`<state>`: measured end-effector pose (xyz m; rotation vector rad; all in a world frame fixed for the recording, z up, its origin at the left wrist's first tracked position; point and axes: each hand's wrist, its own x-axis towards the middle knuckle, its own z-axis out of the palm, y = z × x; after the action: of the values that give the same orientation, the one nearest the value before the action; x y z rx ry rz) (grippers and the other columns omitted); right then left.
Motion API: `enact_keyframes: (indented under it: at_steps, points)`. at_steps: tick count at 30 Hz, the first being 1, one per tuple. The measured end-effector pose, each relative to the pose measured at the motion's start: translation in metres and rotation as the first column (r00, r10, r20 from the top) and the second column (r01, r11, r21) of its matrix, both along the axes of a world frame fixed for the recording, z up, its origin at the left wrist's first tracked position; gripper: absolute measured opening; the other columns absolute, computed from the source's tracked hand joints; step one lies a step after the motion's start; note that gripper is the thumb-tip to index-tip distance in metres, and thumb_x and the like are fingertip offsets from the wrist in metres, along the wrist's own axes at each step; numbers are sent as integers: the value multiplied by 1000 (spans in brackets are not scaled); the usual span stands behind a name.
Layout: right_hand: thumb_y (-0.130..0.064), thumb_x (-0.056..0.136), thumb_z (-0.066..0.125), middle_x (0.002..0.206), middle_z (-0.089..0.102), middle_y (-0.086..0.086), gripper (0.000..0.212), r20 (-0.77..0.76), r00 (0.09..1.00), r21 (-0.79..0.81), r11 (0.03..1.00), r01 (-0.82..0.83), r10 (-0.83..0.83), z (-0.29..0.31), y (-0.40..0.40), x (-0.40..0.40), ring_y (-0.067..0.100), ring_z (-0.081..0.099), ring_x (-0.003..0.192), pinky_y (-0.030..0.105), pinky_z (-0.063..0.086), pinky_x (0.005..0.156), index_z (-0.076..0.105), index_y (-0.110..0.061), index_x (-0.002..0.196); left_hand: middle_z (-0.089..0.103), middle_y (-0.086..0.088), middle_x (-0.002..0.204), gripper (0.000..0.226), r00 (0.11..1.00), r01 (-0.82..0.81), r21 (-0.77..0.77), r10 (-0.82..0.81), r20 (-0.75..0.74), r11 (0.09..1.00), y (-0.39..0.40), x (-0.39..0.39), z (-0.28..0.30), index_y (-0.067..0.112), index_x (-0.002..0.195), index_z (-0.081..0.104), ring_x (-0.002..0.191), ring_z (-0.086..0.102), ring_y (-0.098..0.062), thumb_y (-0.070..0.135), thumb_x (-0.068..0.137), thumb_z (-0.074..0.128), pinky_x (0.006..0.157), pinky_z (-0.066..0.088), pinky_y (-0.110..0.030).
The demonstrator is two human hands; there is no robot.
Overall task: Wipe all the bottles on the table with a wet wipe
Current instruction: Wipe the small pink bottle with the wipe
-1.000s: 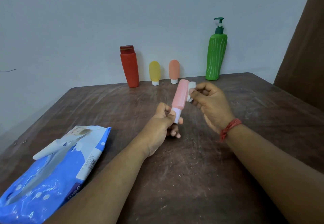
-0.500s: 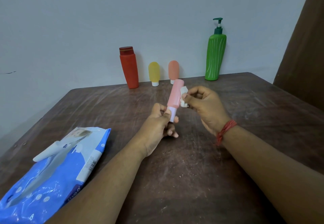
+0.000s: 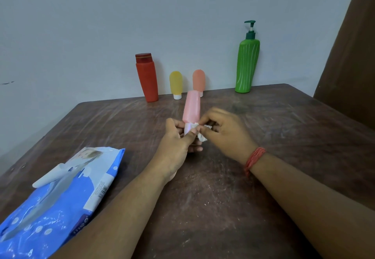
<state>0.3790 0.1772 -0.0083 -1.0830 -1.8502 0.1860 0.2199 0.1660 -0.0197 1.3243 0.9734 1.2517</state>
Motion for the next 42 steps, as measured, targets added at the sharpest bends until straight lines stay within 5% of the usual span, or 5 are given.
enact_keyframes:
  at_steps: [5,19,23,28,42]
  points:
    - [-15,84,74,86,60,-12,7,-284,954,90,989,121,-91,8,7,-1,14,63,80,45,55,68,68,-18,83,63,-14,105,21,992,38,42,-33,-118,998,-2,0,-1,14,105,38,75,68,-16,10,100,58,71,58,-34]
    - [-11,82,75,86,59,-6,9,-33,996,74,994,86,-83,6,0,-2,5,56,78,13,41,66,66,-13,81,65,-15,99,23,987,9,45,-1,-159,999,-2,-3,1,14,102,37,70,64,-17,11,100,60,69,54,-37]
    - [-11,86,72,90,57,-7,6,-272,947,169,960,222,-171,17,5,7,6,58,83,24,49,71,66,-10,87,63,-6,93,23,944,93,108,-53,-325,990,-6,0,0,19,100,37,71,66,-16,14,100,59,69,54,-39]
    - [-10,86,73,91,61,-5,4,-88,994,169,983,73,-59,13,-1,9,8,61,84,33,53,72,71,-12,89,63,-9,93,23,960,78,90,-50,-277,993,-4,-2,1,19,99,36,72,65,-16,13,101,58,66,52,-35]
    - [-3,90,68,84,67,0,19,-585,811,-72,996,-61,7,23,-1,11,4,62,77,22,54,74,61,-19,85,64,-12,101,17,911,168,98,-116,-396,981,-6,-3,1,18,101,36,73,65,-10,16,103,52,69,52,-30]
